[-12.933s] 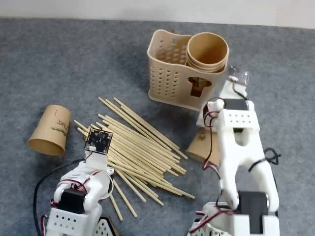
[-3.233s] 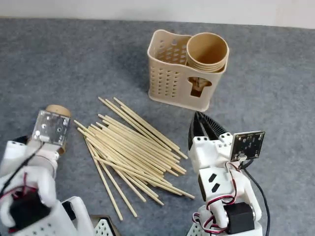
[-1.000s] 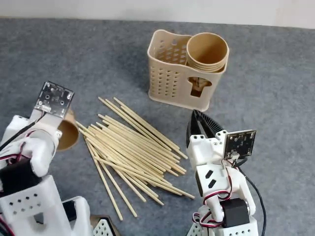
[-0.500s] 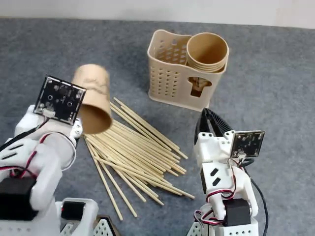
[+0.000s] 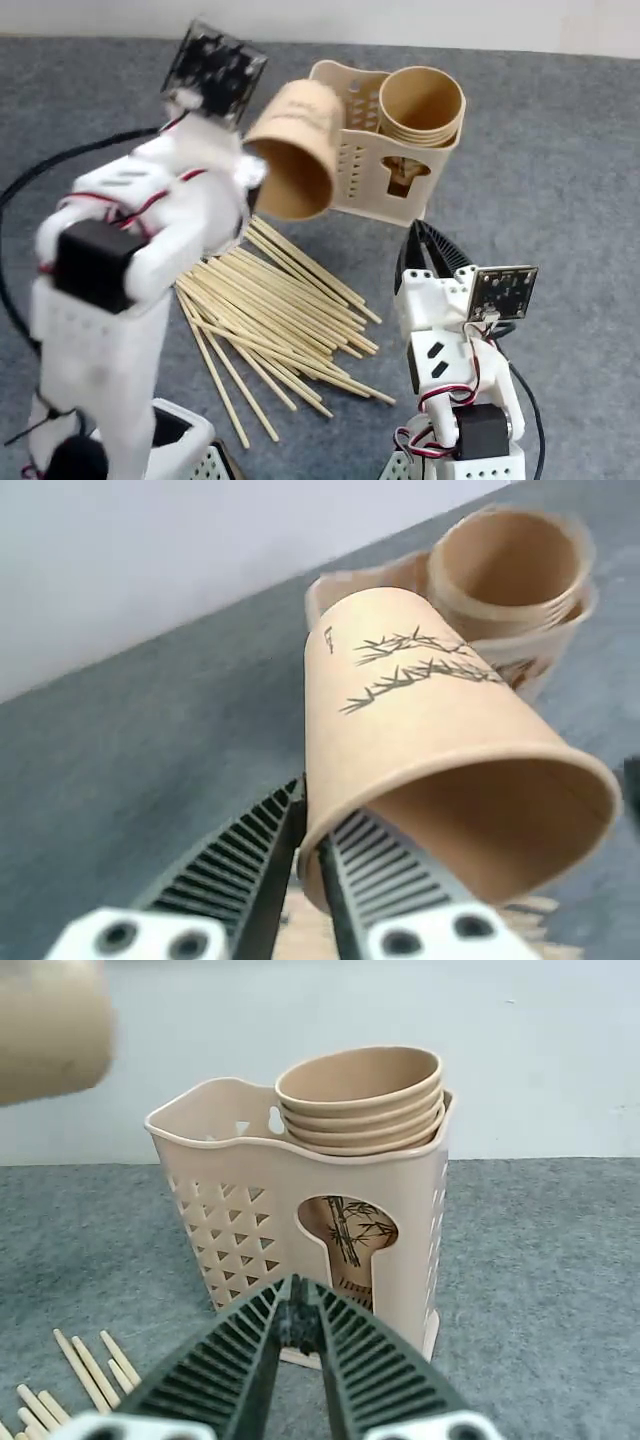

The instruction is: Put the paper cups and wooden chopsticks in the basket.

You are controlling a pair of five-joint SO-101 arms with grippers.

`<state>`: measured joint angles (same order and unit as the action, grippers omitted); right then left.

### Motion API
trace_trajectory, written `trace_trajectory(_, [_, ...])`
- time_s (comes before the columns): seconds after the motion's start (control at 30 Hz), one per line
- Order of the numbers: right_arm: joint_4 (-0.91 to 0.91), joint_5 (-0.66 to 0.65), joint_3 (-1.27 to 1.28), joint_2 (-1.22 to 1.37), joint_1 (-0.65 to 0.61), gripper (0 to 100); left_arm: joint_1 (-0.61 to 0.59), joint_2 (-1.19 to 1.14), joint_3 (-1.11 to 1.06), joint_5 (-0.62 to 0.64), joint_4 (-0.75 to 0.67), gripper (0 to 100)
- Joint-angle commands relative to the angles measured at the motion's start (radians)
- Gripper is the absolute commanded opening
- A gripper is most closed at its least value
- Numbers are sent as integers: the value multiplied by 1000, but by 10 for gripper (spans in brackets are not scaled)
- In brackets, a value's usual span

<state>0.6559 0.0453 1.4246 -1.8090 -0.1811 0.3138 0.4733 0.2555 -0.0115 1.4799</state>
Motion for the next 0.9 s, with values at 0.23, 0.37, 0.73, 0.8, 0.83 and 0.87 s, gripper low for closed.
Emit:
trace_trajectory(0.23, [-22, -6, -7, -13, 7, 6, 168, -205, 173, 77, -167, 5])
trace_trajectory(0.37, [-22, -9, -7, -13, 4, 6, 176, -278, 173, 77, -261, 6])
trace_trajectory(0.73, [-22, -11, -7, -13, 4, 6, 151, -438, 174, 74, -440, 8])
trace_trajectory(0.8, [-22, -11, -7, -13, 4, 6, 142, -455, 174, 74, -479, 23])
trace_trajectory(0.83, [-22, -11, -7, -13, 2, 6, 140, -464, 174, 75, -496, 50])
trace_trajectory(0.87, [-22, -11, -7, -13, 2, 6, 140, -470, 174, 75, -506, 86])
